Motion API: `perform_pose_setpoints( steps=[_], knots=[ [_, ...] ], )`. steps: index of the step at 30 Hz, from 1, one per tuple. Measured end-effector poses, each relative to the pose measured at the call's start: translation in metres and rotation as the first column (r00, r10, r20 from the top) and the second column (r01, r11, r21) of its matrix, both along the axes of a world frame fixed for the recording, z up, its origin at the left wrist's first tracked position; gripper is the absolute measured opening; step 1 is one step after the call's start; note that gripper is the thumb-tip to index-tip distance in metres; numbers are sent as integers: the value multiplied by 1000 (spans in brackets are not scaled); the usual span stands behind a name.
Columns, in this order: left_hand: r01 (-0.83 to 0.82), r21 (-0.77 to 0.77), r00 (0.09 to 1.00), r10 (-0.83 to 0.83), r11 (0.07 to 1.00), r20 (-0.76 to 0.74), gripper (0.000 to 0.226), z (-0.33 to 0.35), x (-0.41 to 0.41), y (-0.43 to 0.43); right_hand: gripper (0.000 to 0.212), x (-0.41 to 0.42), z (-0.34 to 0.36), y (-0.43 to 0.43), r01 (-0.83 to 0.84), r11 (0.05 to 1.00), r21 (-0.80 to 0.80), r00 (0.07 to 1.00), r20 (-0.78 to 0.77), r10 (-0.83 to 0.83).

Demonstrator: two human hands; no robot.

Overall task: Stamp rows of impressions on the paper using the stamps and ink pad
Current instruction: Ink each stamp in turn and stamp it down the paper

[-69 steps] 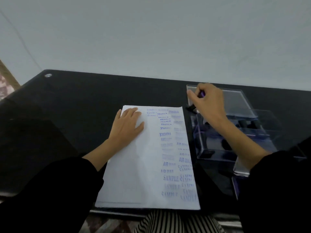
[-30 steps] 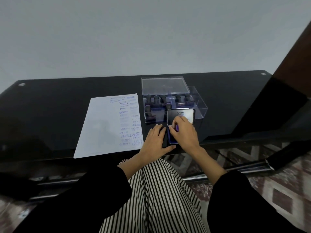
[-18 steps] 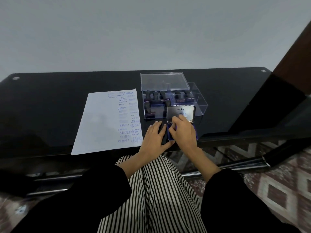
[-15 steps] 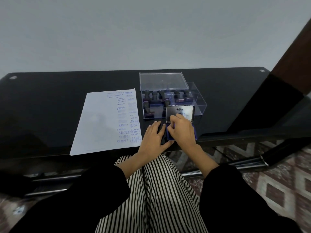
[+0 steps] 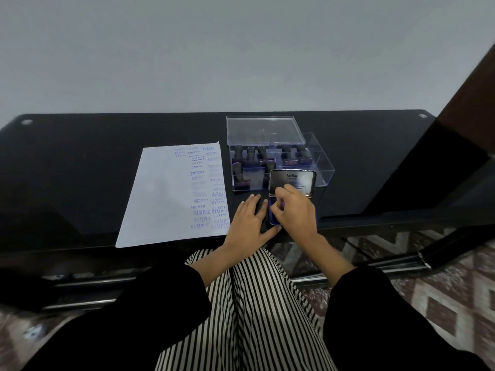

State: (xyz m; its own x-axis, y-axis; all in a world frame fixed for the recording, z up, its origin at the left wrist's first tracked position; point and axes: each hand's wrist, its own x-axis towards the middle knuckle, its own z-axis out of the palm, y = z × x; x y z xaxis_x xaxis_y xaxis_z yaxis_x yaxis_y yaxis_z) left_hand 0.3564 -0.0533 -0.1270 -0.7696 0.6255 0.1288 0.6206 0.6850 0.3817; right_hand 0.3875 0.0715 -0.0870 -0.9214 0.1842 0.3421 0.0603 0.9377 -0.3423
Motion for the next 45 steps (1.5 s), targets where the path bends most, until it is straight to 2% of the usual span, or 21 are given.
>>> perform_pose_setpoints(
  steps=[5, 14, 18, 21, 29, 36, 45],
  knots=[
    [-3, -1, 1000, 3, 1000, 9, 72, 0, 0, 0, 27, 2, -1, 1, -11, 1000, -17, 1000, -11, 10],
    [14, -4, 1000, -14, 1000, -4, 73, -3, -2, 0, 22, -23, 14, 3, -30, 1000, 4, 986, 163, 28],
    [19, -3, 1000, -19, 1000, -11, 93, -3, -2, 0, 23, -18, 11, 2, -16, 1000, -6, 992, 124, 16],
    [14, -4, 1000, -14, 1000, -8, 97, -3, -2, 0, 23, -10, 8, 2, -8, 1000, -6, 996, 92, 8],
    [5, -13, 1000, -5, 1000, 17, 73, 0, -1, 0, 22, 0, 2, 2, 12, 1000, -8, 999, 53, -11],
    [8, -9, 1000, -8, 1000, 19, 72, -1, -2, 0, 19, -23, 13, 1, 17, 1000, 0, 986, 164, -17],
    [7, -29, 1000, -6, 1000, 26, 72, 2, 0, 0, 22, -15, 4, -1, 32, 999, 7, 998, 51, -32]
  ],
)
